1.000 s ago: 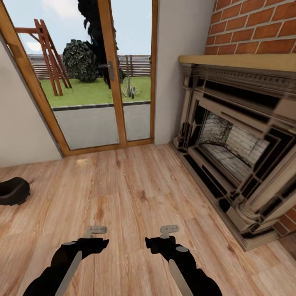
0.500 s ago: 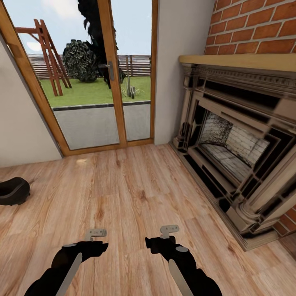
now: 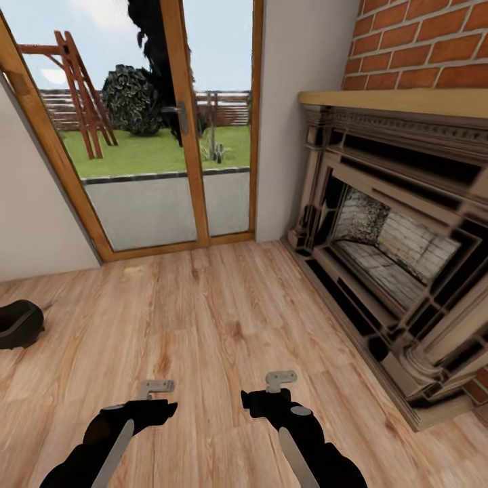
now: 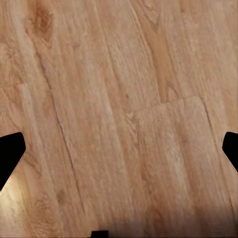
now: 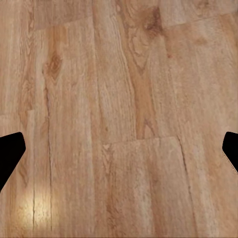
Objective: Place each of the two pumpkins and all three candles from the living room inside a cabinet in the living room (use any cabinet), then make sure every cabinet is closed, and position the cauldron so it is next to a table in the living room.
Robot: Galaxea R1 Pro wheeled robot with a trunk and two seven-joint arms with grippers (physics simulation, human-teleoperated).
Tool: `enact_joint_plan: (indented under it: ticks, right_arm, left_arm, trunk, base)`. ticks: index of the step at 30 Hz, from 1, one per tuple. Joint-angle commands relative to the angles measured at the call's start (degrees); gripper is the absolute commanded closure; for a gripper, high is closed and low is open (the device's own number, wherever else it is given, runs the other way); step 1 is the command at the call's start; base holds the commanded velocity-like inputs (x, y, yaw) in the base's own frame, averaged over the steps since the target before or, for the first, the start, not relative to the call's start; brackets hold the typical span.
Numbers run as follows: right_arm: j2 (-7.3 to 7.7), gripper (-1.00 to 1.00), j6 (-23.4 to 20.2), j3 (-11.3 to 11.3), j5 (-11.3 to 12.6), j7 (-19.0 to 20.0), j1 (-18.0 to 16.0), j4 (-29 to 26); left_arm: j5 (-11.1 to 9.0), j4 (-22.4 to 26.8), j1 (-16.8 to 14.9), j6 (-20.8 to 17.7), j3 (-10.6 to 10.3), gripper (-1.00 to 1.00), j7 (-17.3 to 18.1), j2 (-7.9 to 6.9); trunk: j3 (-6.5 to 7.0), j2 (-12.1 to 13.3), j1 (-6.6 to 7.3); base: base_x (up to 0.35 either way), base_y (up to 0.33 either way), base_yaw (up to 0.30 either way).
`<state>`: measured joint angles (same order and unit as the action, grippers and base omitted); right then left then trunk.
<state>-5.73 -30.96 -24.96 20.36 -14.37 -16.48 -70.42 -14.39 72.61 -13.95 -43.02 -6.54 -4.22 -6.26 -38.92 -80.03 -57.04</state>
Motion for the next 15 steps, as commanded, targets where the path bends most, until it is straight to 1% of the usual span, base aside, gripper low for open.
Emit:
enact_joint_plan:
  ticks: [1,5,13,15]
  right_arm:
    - [0.01,-1.0,-0.13,-0.1,0.59,-0.56,-0.04,-0.07]
    - [0.02,-1.0,-0.13,-0.09,0.57,-0.57,-0.04,-0.07]
    - [0.02,-1.0,-0.07,-0.09,0.56,-0.57,-0.04,-0.2]
    - [0.02,-1.0,-0.06,-0.09,0.56,-0.59,-0.04,-0.22]
  left_arm:
    - [-0.52,0.05,-0.03,0.2,-0.13,-1.0,-0.54,-0.06]
    - [-0.54,0.0,-0.03,1.46,-0.14,-1.0,-0.79,-0.11]
    - [-0.51,-0.03,-0.03,1.98,-0.07,-1.0,-1.01,-0.09]
    - [-0.5,-0.05,-0.03,2.02,0.09,-1.0,-1.03,-0.07]
  trunk:
    - [-0.05,-0.03,-0.03]
    - [-0.05,-0.03,-0.03]
    - [-0.05,-0.03,-0.03]
    - [-0.05,-0.03,-0.03]
  base:
    - [0.315,0.009,0.0]
    - [0.326,0.005,0.0]
    - [0.334,0.001,0.001]
    - [0.336,0.0,0.082]
